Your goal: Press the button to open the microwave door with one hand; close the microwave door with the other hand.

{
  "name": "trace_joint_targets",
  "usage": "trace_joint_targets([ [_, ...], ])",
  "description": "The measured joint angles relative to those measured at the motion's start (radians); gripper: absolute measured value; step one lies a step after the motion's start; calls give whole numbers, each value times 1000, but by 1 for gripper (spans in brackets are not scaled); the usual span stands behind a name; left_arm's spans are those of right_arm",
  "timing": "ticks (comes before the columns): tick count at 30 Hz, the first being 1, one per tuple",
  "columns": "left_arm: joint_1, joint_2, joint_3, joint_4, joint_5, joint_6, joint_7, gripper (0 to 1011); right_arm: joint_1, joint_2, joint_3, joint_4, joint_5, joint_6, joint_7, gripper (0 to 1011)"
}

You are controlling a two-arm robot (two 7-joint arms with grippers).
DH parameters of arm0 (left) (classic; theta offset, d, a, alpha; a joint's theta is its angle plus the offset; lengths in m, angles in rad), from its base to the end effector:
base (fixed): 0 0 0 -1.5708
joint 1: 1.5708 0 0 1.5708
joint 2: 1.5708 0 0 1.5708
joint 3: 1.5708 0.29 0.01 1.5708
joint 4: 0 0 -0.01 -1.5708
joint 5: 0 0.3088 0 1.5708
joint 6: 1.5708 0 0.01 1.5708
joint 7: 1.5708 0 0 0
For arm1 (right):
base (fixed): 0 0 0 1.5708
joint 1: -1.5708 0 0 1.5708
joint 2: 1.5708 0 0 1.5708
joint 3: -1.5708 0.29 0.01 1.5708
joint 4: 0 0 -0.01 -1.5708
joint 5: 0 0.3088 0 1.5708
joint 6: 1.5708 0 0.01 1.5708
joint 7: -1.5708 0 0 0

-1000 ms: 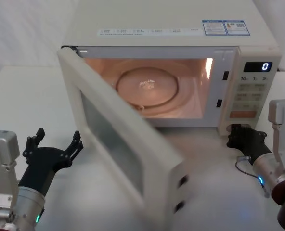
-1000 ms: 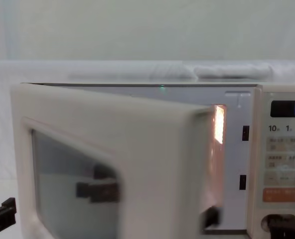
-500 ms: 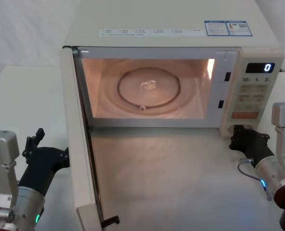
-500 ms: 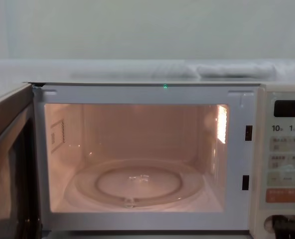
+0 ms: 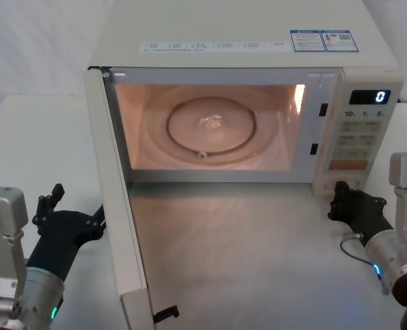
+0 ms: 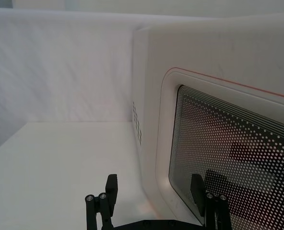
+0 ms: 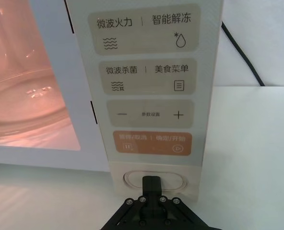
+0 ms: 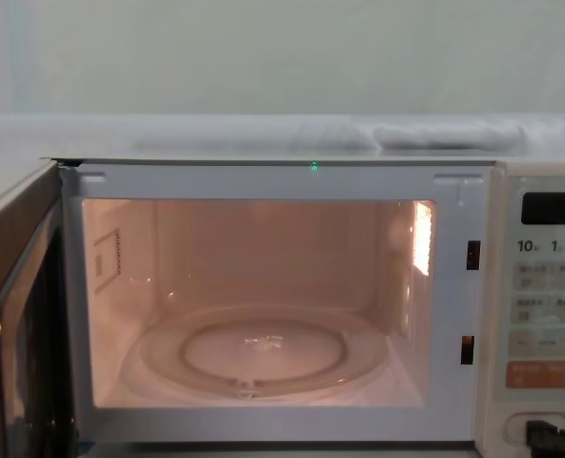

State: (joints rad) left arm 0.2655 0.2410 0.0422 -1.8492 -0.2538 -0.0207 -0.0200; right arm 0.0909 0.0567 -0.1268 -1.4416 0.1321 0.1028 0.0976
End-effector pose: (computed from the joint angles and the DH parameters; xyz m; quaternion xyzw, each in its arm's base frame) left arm 0.2529 0.0375 -0.2853 -0.0173 0.0065 0.6615 0.7497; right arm 0.3519 0.0217 -0.3131 -0.0305 0.0750 -0.6240 0.7772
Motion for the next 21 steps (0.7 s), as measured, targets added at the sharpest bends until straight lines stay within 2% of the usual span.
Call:
trace_joint_targets([
  [8, 0, 0, 0, 0, 0, 0, 0, 1001, -28, -1, -2, -36, -3, 6, -3, 0],
  [21, 0, 0, 0, 0, 0, 0, 0, 1001, -95, 4, -22, -144, -16, 25, -1, 0],
])
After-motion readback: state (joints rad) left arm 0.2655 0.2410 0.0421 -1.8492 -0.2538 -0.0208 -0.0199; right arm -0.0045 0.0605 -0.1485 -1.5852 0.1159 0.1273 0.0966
